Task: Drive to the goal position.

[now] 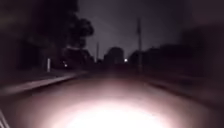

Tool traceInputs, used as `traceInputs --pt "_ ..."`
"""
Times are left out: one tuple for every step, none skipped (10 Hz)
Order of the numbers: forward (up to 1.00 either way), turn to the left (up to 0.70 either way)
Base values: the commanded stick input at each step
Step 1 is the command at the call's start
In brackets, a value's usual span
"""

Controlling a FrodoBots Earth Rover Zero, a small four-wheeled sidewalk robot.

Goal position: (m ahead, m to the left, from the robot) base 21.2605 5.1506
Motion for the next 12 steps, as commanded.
traceInputs --pt "0.7 0.0" --pt "0.7 0.0" --pt "0.7 0.0" --pt "0.7 0.0" --pt "0.7 0.0" --pt "0.7 0.0" --pt "0.7 0.0" --pt "0.7 0.0" --pt "0.7 0.0" --pt "0.7 0.0" --pt "0.7 0.0" --pt "0.7 0.0"
